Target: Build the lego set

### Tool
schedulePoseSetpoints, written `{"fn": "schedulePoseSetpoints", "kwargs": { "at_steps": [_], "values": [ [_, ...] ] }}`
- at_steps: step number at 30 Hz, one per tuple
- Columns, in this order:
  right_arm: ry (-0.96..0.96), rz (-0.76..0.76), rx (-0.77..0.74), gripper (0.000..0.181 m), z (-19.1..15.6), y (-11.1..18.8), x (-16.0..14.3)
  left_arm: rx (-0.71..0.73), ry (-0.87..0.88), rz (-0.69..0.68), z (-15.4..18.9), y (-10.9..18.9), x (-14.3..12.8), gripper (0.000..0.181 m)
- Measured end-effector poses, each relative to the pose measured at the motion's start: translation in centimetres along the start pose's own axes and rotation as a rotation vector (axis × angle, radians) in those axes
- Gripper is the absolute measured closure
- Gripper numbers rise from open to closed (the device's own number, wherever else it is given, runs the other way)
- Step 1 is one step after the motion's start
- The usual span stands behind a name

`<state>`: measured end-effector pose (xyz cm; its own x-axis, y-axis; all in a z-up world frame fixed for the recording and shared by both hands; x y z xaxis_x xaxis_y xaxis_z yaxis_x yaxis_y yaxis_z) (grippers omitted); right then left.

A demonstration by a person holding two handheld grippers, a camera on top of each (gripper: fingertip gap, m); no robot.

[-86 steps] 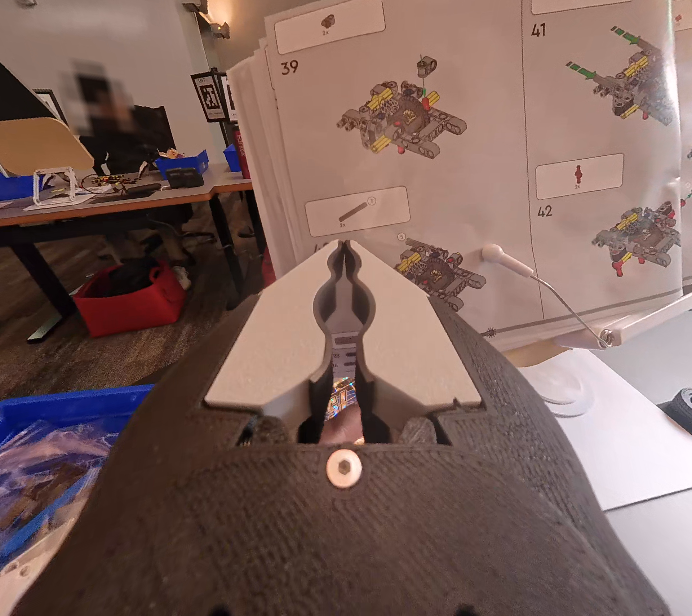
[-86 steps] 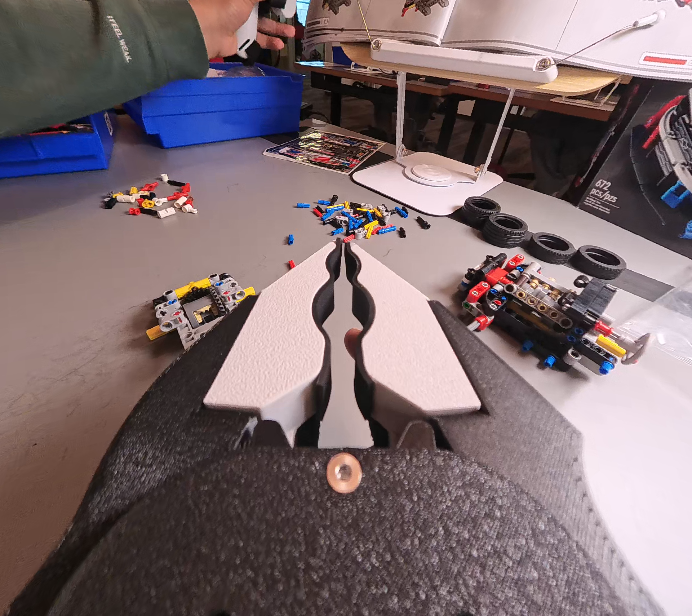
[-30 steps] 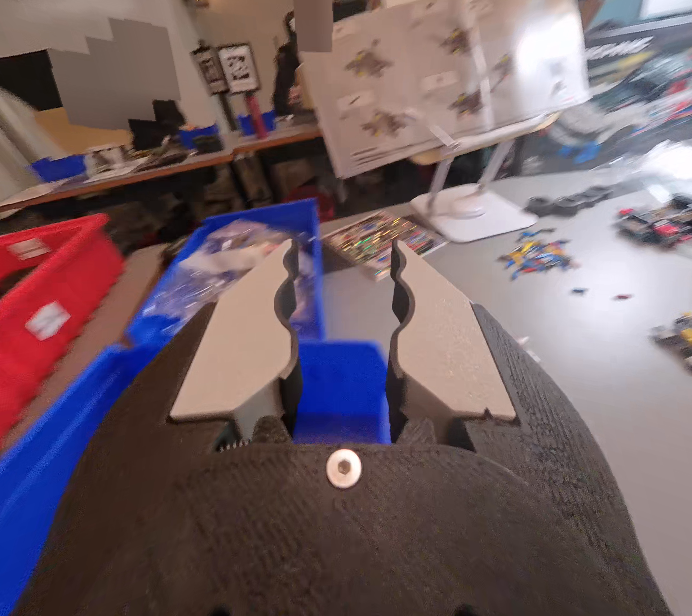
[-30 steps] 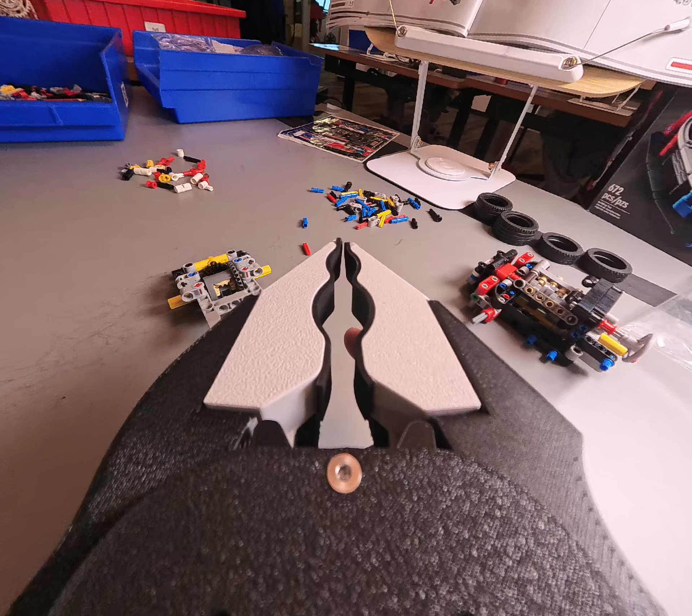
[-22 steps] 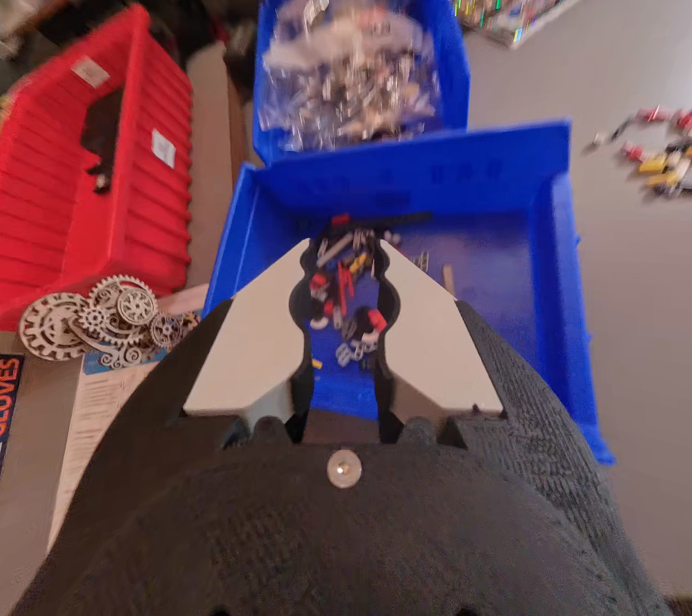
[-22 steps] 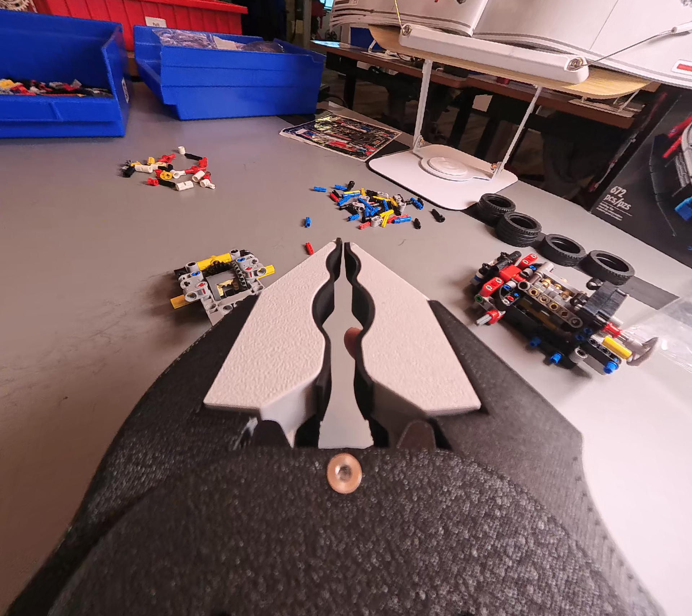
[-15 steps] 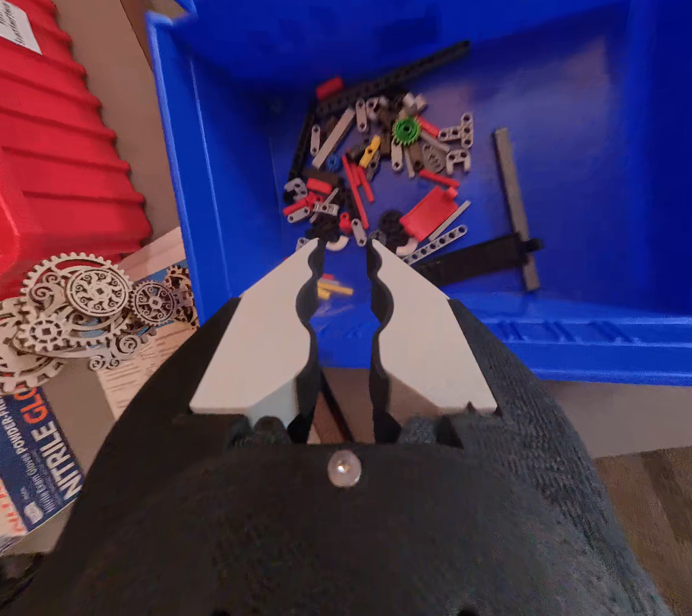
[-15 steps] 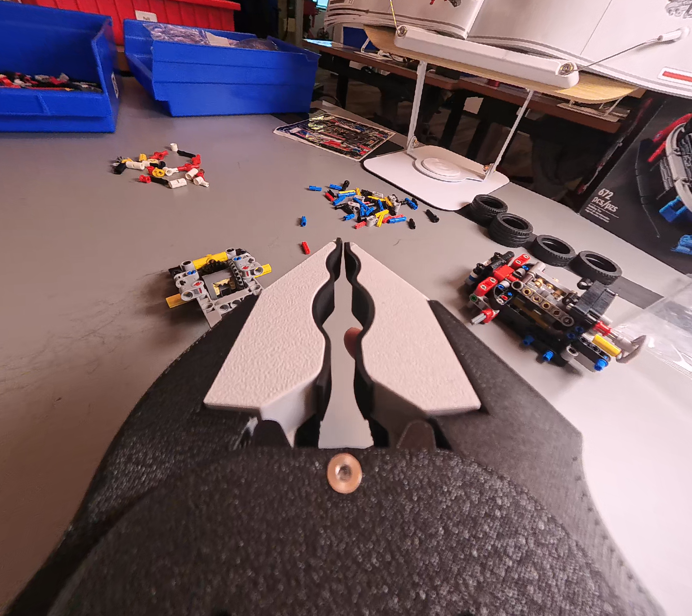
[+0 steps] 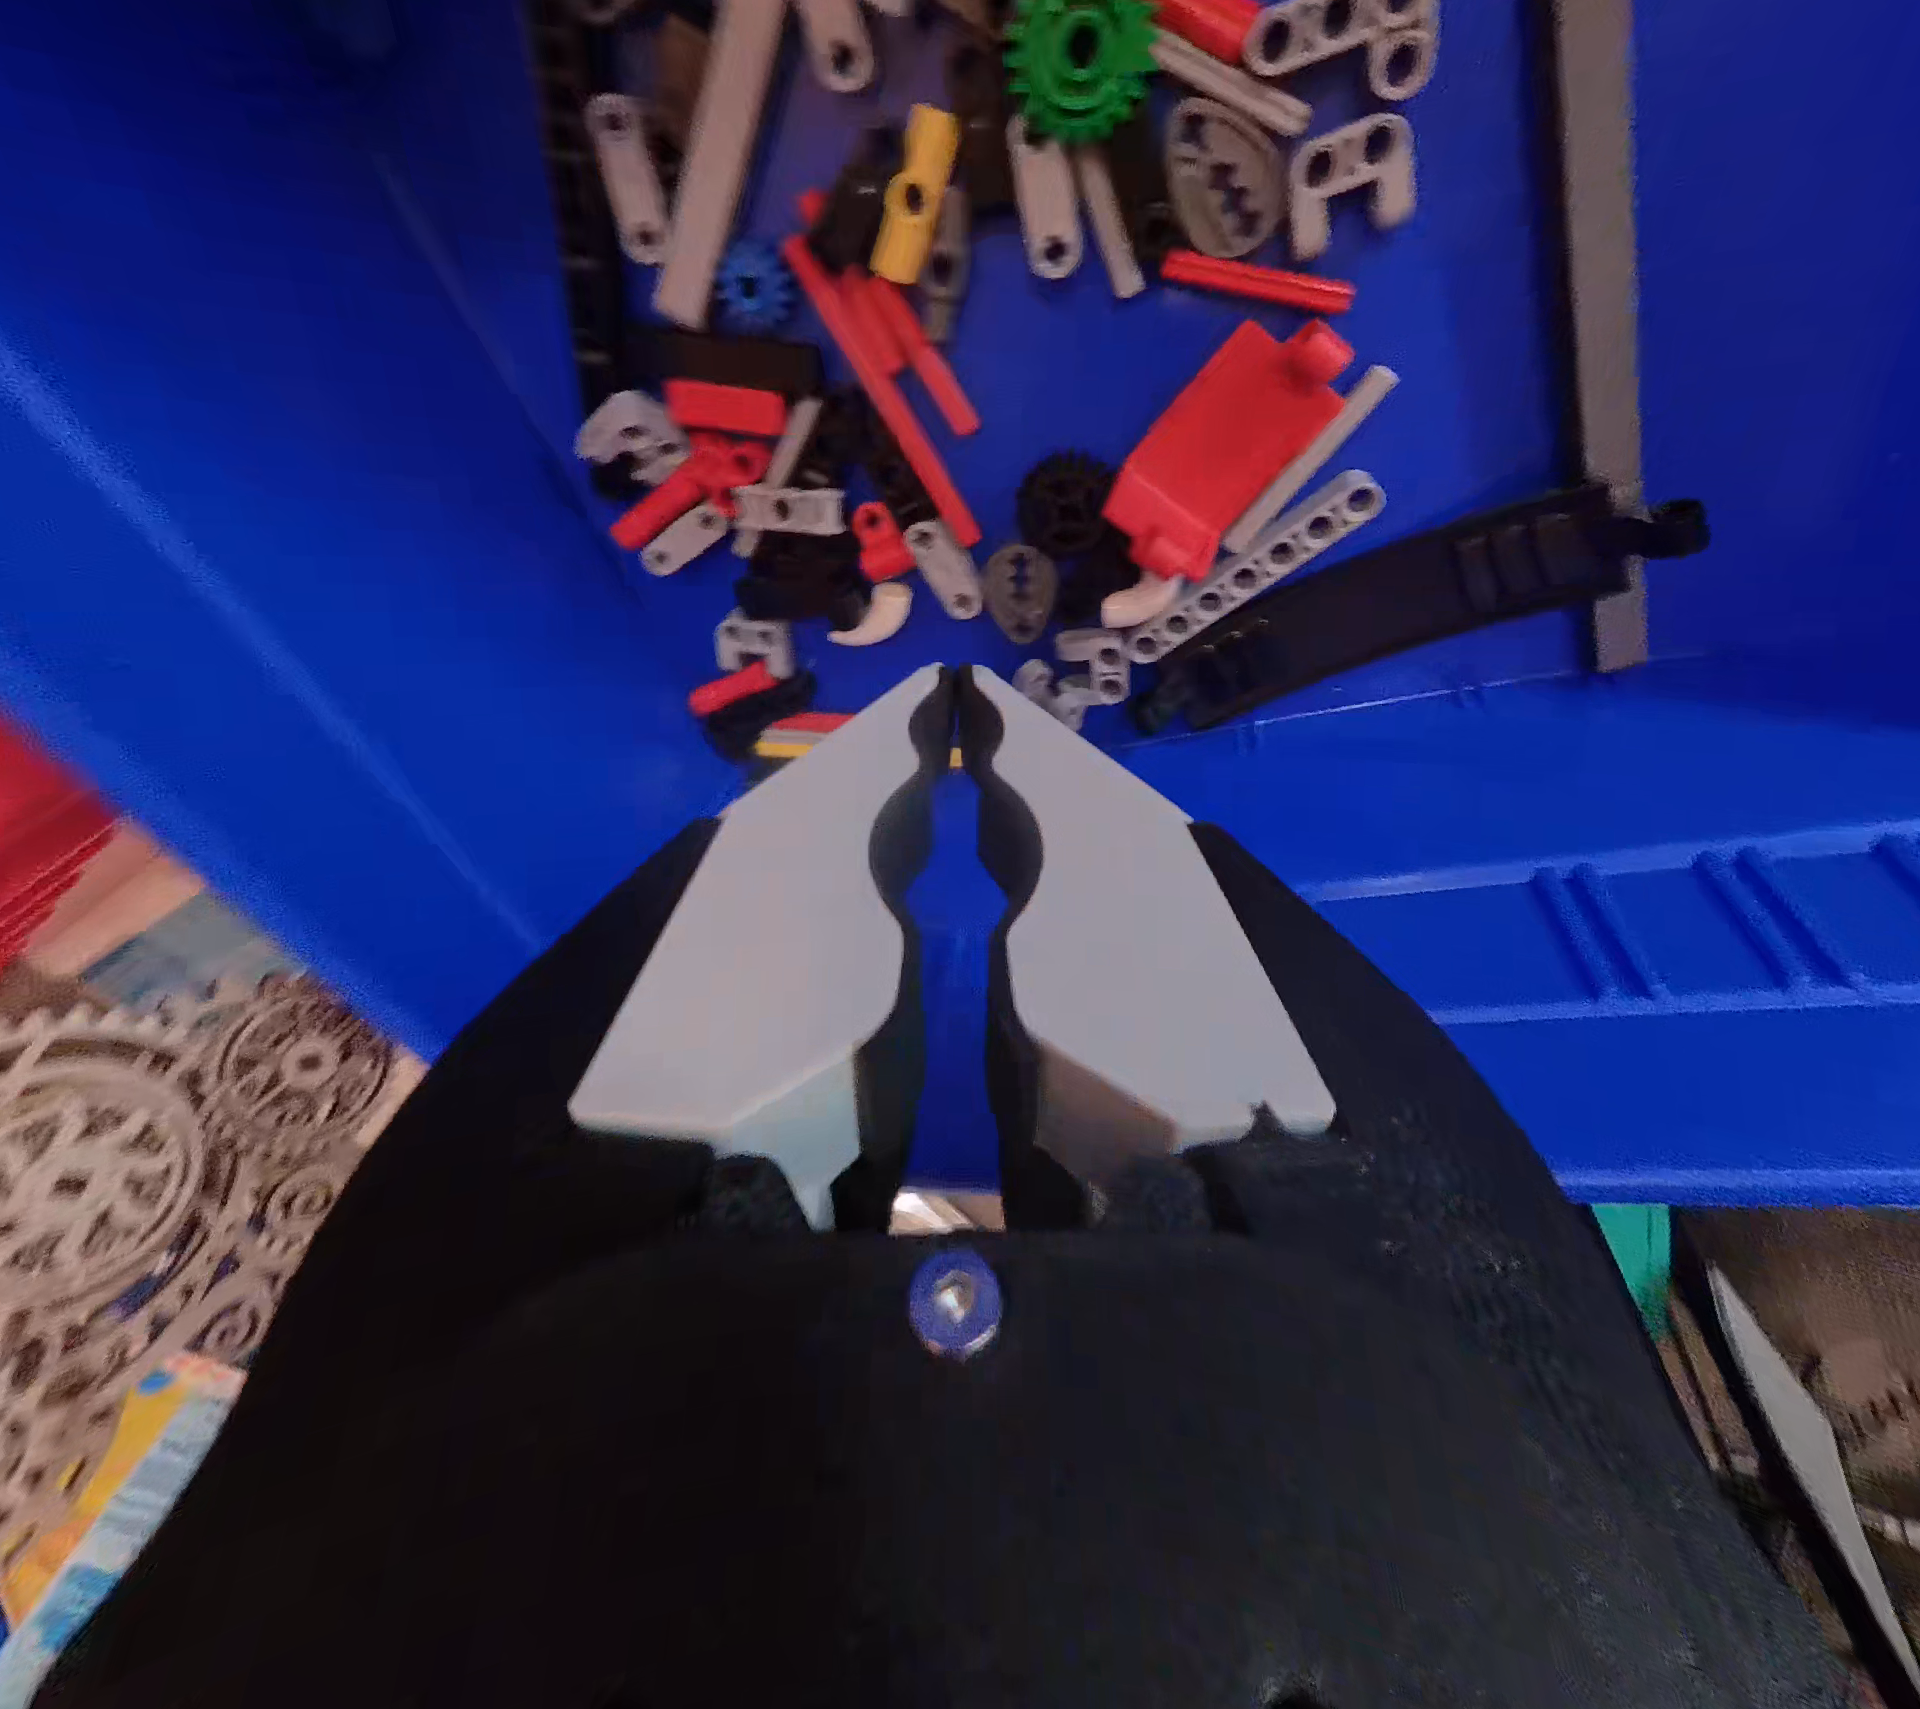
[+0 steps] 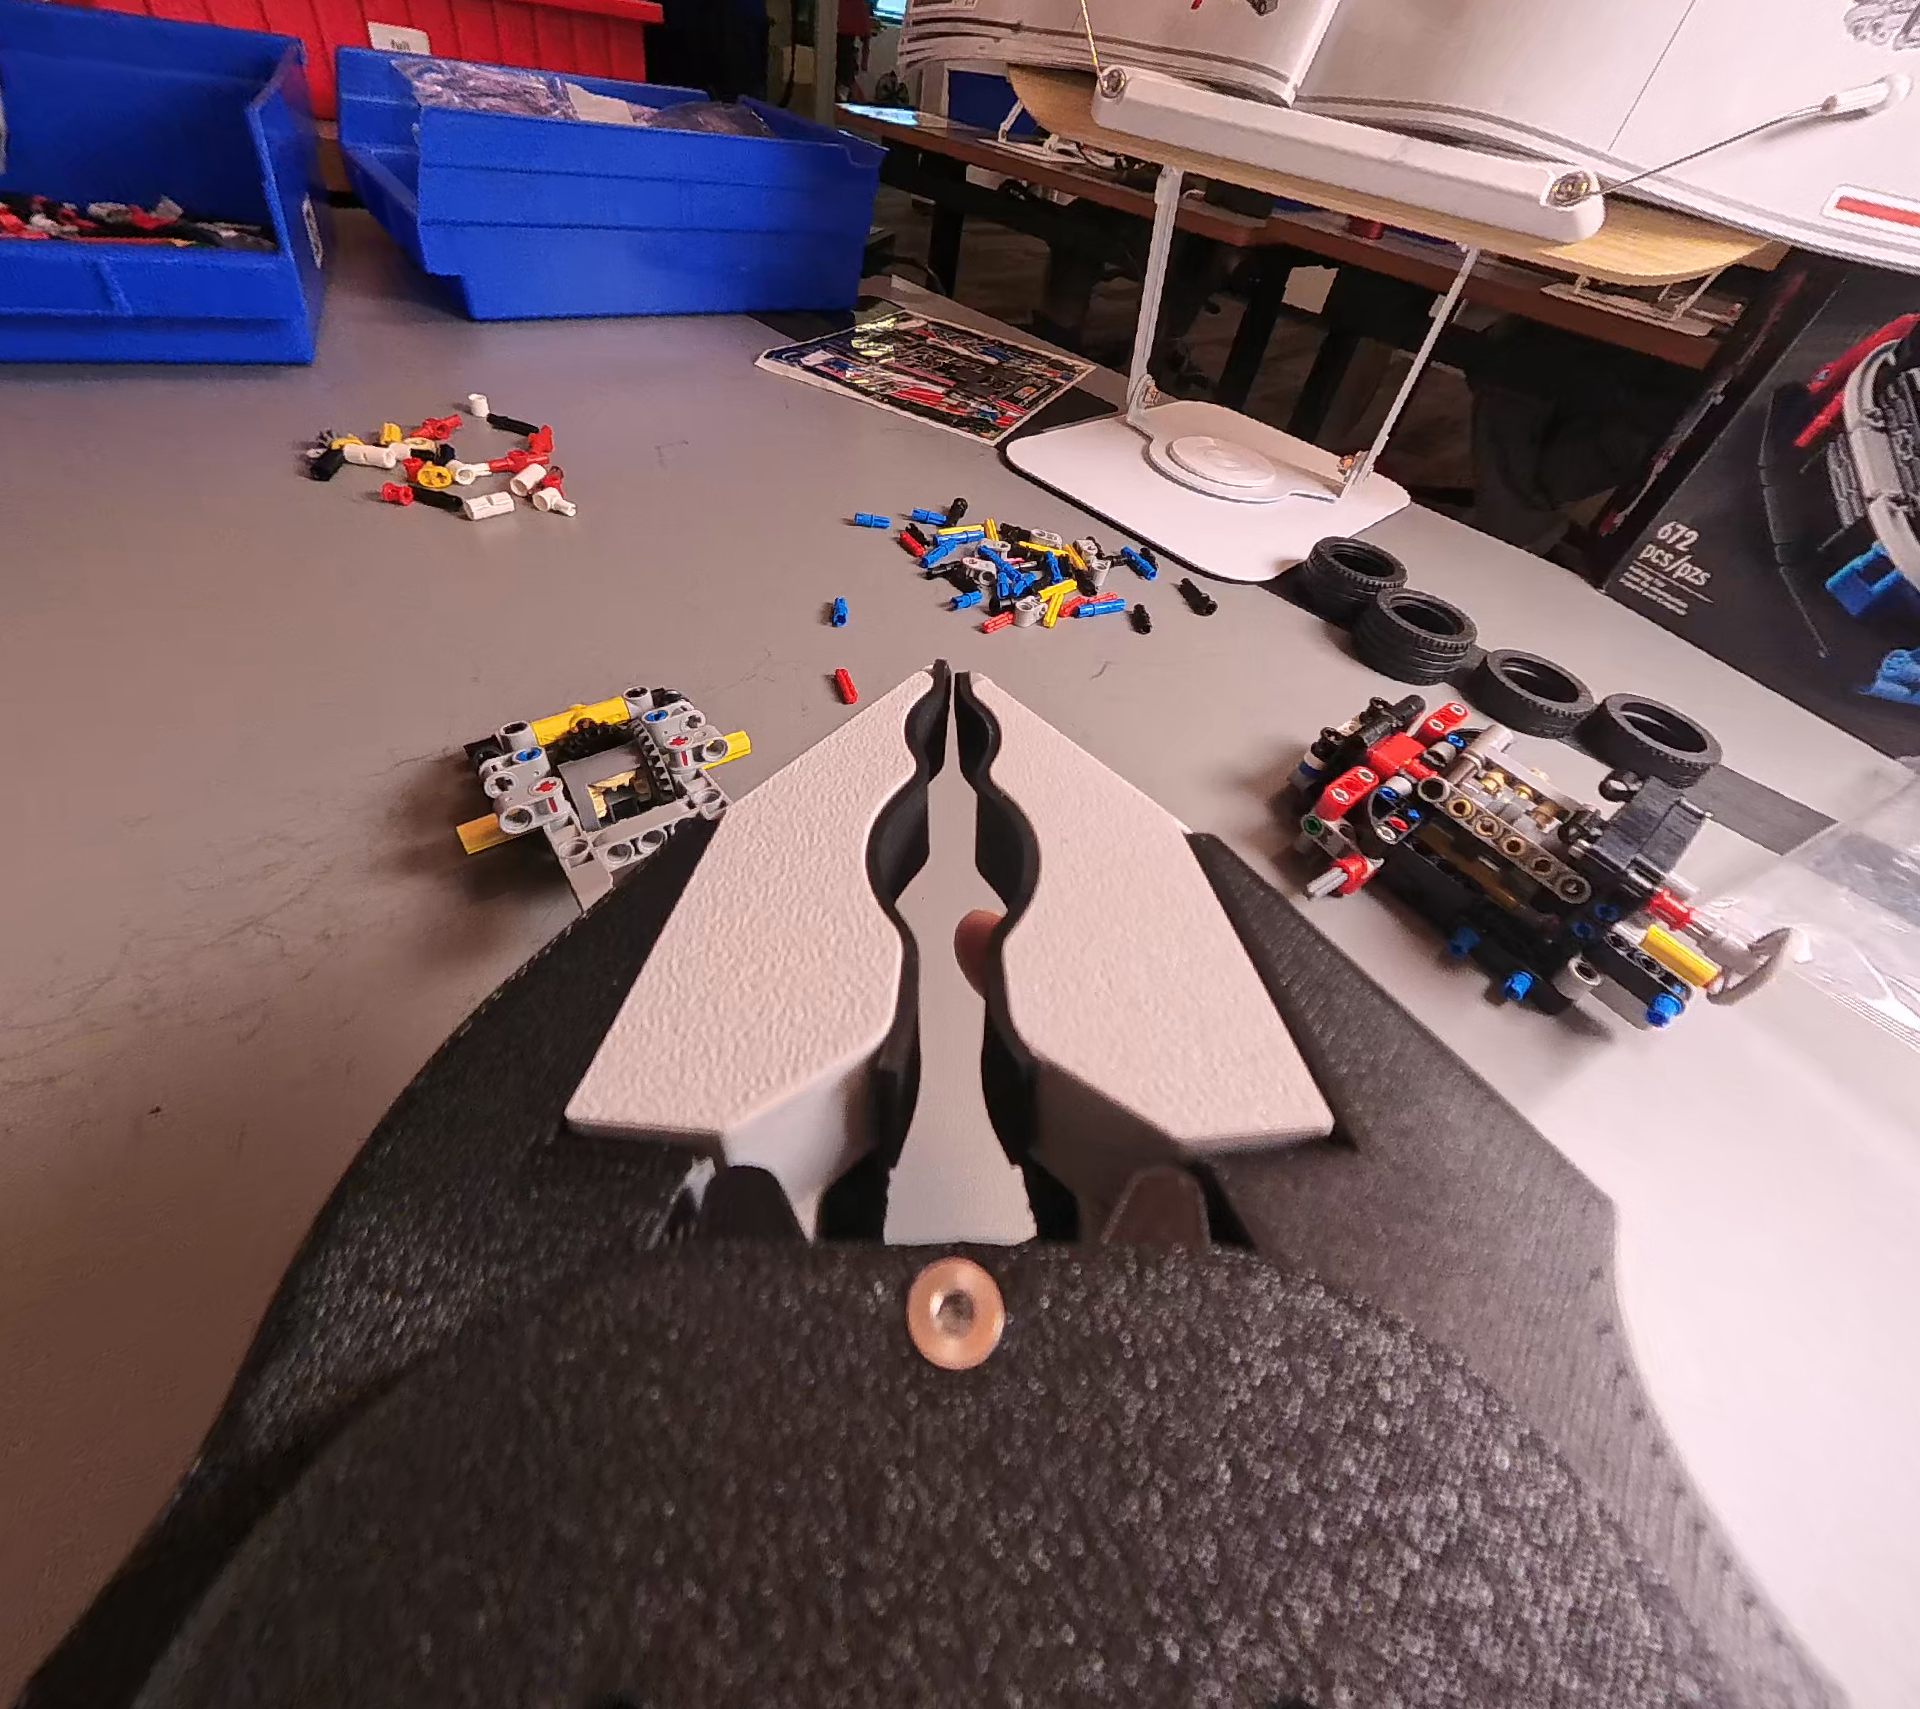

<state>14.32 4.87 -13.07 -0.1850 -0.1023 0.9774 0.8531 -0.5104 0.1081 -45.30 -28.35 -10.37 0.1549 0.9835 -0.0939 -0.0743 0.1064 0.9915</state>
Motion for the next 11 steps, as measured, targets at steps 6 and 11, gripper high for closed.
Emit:
{"fn": "schedulePoseSetpoints", "kwargs": {
  "at_steps": [6, 11],
  "values": [
    [-0.002, -0.009, 0.002, 0.181, 0.0, -0.1, 0.0, -0.117, -0.024, -0.084, 1.3, -2.1, 0.9, 0.158],
    [-0.004, -0.012, 0.001, 0.181, 0.1, -0.1, 0.0, -0.100, -0.020, -0.002, 0.8, -2.1, 1.7, 0.171]
  ]
}}
Point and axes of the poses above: each gripper's, where its closed fingertips meet, y back along the fingers, x out of its top, z = x × y across the jaws, the point moved 10 cm from there along y, back along the fingers, and after that the axes turned 13 degrees about -x, right-handed, at the moved point
